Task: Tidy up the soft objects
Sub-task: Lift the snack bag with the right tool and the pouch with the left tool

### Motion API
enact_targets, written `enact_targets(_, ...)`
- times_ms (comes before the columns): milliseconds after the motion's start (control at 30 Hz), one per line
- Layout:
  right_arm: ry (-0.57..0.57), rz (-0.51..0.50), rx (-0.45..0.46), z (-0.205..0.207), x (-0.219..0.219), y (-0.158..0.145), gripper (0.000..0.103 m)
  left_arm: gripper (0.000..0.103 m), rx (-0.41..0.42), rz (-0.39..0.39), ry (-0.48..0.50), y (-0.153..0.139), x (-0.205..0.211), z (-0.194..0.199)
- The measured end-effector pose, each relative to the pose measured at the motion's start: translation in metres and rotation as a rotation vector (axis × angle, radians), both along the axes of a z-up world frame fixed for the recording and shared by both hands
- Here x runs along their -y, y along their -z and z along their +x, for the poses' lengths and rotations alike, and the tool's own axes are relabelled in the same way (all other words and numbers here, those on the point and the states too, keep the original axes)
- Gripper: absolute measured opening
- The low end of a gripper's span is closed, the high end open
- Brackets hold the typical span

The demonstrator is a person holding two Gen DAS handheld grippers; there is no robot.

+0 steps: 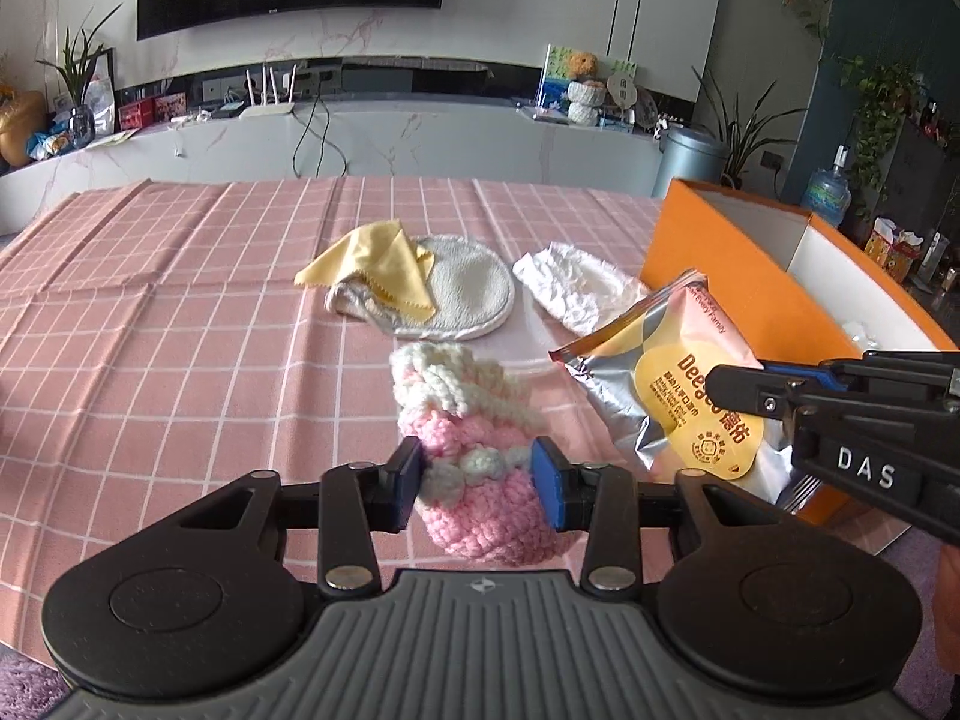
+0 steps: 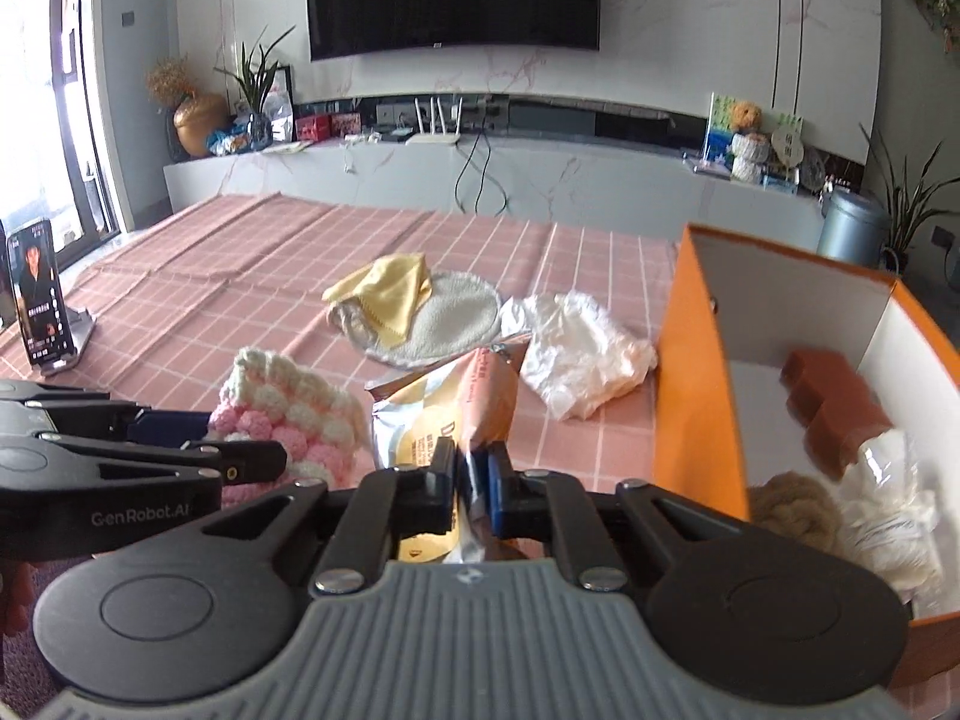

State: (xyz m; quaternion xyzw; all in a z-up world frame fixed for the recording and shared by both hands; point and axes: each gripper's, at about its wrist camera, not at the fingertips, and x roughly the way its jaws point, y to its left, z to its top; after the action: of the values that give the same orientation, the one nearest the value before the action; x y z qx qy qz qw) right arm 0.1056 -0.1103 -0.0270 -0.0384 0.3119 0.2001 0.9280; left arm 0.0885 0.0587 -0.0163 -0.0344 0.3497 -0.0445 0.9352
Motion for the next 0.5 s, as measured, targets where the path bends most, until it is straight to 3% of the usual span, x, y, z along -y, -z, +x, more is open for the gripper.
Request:
enact_targets(100, 0.012, 0.018, 0.032, -0.001, 0.009, -0.015, 0.008, 0.005, 0.02, -0.011, 0.026, -0.011, 0.006, 0.002)
enact_targets(233, 0.027, 0.029, 0.068, -0.001, 0.023, -0.032, 0.008, 0.003, 0.046, 0.029, 0.054, -0.018, 0.019, 0.006)
enact_targets(433, 0.037, 0.044, 0.044, -0.002, 0.032, -0.03, 0.008, 0.001, -0.014, -0.004, 0.063, 0.002, 0.013, 0.007)
enact_targets(500, 0.026, 0.049, 0.032, -0.007, 0.03, -0.024, 0.008, 0.006, -0.017, -0.018, 0.059, 0.005, 0.009, 0.004)
